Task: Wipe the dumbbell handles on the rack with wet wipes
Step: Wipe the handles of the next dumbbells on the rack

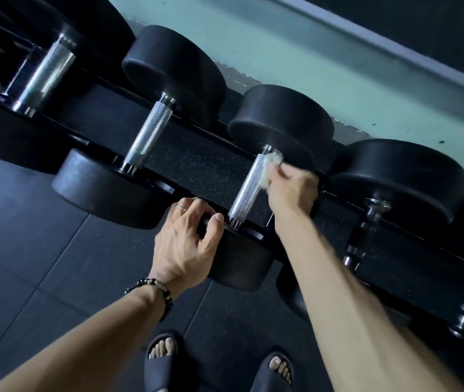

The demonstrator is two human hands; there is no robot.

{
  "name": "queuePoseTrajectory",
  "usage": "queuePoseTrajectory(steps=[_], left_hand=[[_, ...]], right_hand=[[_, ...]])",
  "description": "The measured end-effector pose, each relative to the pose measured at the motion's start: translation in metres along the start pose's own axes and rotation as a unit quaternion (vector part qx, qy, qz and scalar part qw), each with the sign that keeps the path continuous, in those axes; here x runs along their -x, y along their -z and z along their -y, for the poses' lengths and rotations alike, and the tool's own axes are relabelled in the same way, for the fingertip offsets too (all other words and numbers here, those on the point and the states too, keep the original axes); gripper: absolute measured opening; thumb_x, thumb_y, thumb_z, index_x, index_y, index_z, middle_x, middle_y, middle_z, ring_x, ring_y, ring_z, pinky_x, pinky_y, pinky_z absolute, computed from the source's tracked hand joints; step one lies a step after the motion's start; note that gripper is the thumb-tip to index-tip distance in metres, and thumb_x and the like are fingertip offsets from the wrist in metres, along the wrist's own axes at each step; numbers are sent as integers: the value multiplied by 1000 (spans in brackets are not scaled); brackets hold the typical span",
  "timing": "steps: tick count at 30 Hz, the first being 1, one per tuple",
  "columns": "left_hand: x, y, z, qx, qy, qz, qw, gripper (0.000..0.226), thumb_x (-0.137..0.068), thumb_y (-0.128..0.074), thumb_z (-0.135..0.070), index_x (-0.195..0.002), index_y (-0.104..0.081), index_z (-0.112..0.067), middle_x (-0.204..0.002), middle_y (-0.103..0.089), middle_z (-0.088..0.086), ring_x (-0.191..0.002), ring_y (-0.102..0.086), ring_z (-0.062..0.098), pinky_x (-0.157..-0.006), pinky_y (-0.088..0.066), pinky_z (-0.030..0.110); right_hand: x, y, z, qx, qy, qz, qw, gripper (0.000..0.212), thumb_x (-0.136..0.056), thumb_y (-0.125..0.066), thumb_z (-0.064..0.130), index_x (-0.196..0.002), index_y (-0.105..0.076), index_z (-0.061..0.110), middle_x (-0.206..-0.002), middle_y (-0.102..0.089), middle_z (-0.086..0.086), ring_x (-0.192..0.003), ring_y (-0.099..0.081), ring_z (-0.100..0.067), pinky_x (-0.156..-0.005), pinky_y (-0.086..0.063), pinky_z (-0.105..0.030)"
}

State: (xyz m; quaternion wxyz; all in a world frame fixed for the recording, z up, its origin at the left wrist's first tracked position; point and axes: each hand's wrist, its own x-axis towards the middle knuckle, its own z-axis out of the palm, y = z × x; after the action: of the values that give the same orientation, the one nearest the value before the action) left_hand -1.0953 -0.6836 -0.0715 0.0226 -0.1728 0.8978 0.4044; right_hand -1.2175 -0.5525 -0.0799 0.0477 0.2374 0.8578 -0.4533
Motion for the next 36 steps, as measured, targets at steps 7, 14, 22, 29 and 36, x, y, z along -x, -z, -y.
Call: queuePoseTrajectory(steps=[7,14,22,29,36], left_hand=[[-1,0,-2,-1,-5,0,1000,41,-84,-29,-61,-88,-56,-30,-98,-52,-12,-98,-46,10,-82,-43,37],[-1,-1,1,-3,-5,-1,1000,43,-84,-29,-61,-89,-58,-29,-100,-53,-13,-101,-47,9,-82,-42,35],[-1,0,-1,-3,-1,-1,1000,45,-84,-29,-61,-90,-58,-27,-100,-53,-11,-99,-47,10,-82,-42,36],[0,1,-2,-4,-2,0,1000,46,-84,-28,-61,-91,-57,-26,-98,-53,-9,-98,-46,12,-82,-42,37],[-1,1,0,-6,-8,-2,1000,44,-86,-29,-60,-90,-57,-26,-95,-52,-8,-96,-47,13,-80,-40,35]], right_hand=[[30,15,-27,87,17,201,976,46,-93,-60,40,-54,-60,14,-56,-57,-1,-65,-62,-27,-66,-58,-38],[11,3,3,54,27,47,997,40,-102,-52,33,-75,-68,8,-73,-60,-12,-71,-51,-25,-57,-30,-17],[16,22,-19,211,111,268,934,51,-98,-50,36,-54,-54,13,-66,-62,-5,-71,-62,-23,-62,-43,-29],[31,23,-29,204,87,309,925,52,-105,-43,42,-85,-72,3,-84,-66,-13,-86,-65,-29,-69,-44,-29],[19,32,-29,104,-33,401,910,53,-91,-44,56,-77,-66,10,-88,-69,-3,-84,-62,-23,-87,-46,-37]])
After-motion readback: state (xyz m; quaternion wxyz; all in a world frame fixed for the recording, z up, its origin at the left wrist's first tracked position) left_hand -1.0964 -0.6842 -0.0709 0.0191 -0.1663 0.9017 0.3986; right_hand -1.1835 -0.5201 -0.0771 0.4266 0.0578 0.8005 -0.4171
